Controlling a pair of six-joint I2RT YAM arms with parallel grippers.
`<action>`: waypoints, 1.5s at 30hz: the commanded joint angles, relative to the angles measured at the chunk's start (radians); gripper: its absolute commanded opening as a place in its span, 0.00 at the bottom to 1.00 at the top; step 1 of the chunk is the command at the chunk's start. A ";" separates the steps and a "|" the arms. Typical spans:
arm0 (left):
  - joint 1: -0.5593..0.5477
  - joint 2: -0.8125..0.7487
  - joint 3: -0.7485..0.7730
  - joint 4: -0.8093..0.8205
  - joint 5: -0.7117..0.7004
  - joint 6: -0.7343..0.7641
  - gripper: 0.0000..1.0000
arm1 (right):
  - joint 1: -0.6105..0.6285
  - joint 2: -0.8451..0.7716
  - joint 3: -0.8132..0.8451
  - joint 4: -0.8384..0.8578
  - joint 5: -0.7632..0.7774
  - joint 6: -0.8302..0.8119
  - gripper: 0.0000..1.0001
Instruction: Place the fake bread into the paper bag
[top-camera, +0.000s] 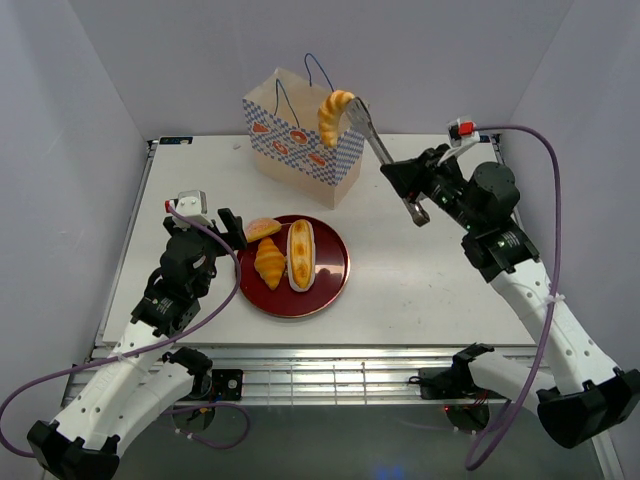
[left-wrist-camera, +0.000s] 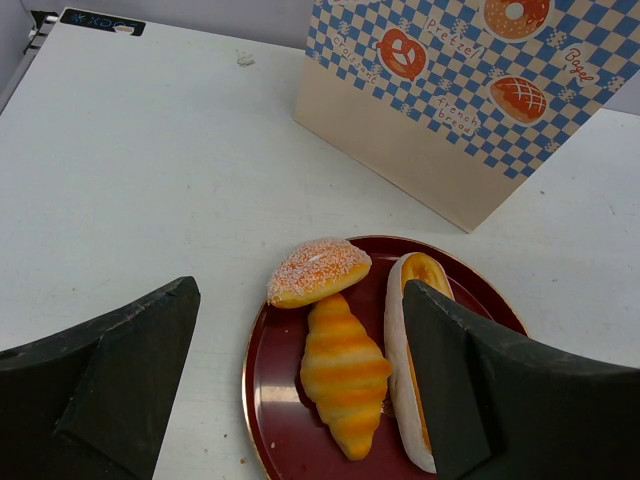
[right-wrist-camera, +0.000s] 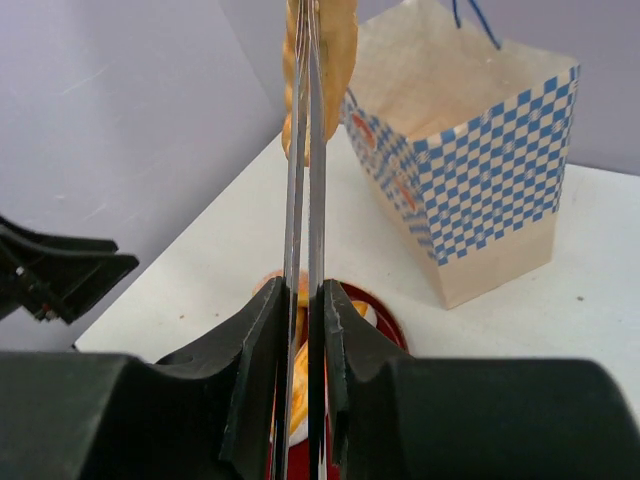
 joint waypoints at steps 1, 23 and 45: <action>-0.003 -0.013 0.013 -0.002 0.005 0.008 0.93 | -0.004 0.097 0.150 0.043 0.091 -0.019 0.08; -0.004 -0.024 0.013 -0.002 0.012 0.005 0.93 | -0.032 0.685 0.626 0.062 -0.041 0.021 0.26; -0.004 -0.011 0.013 -0.004 0.004 0.006 0.93 | -0.041 0.490 0.471 0.034 -0.164 0.007 0.54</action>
